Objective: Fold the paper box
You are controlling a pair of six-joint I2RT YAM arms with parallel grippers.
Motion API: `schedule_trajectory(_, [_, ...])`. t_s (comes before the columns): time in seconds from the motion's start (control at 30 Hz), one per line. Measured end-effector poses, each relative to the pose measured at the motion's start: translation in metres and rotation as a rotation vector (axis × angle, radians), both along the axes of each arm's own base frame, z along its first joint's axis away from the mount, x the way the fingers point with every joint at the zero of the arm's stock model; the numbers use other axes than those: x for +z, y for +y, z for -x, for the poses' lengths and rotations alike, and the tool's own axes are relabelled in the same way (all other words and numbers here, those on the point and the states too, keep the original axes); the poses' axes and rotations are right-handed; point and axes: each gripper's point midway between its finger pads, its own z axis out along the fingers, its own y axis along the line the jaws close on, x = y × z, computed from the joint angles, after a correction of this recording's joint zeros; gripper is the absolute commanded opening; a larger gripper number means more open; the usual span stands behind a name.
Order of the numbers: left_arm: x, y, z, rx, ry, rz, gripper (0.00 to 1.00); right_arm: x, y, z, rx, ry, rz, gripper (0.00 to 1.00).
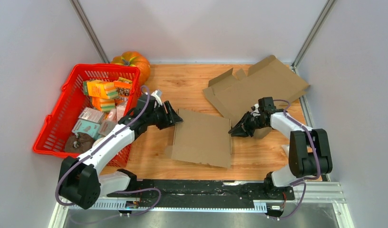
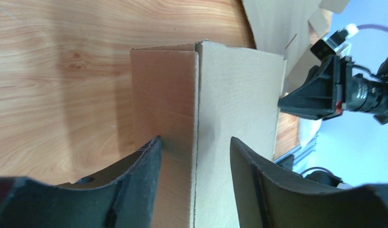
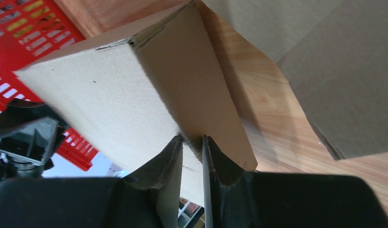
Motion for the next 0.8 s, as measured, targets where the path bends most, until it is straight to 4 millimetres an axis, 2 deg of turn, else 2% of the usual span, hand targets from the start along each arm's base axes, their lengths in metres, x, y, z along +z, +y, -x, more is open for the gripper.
schedule_trajectory(0.07, [0.0, 0.004, 0.004, -0.006, -0.015, -0.032, 0.71, 0.002, 0.002, -0.006, -0.005, 0.017, -0.024, 0.0])
schedule_trajectory(0.13, [0.005, 0.011, 0.01, -0.008, -0.044, -0.064, 0.72, 0.003, 0.003, -0.012, -0.01, 0.032, -0.042, 0.0])
schedule_trajectory(0.3, [0.038, 0.029, 0.022, 0.01, -0.18, -0.09, 0.72, 0.008, 0.007, -0.025, -0.021, 0.061, -0.084, 0.0])
schedule_trajectory(0.37, [0.045, 0.032, 0.026, 0.011, -0.212, -0.086, 0.72, 0.009, 0.008, -0.029, -0.028, 0.069, -0.09, 0.0])
schedule_trajectory(0.63, [0.024, 0.039, 0.054, 0.011, -0.171, -0.075, 0.73, 0.011, 0.005, -0.042, -0.092, 0.098, -0.161, 0.0])
schedule_trajectory(0.8, [0.024, 0.035, 0.068, 0.103, -0.159, 0.081, 0.74, 0.013, 0.004, -0.049, -0.12, 0.1, -0.183, 0.0])
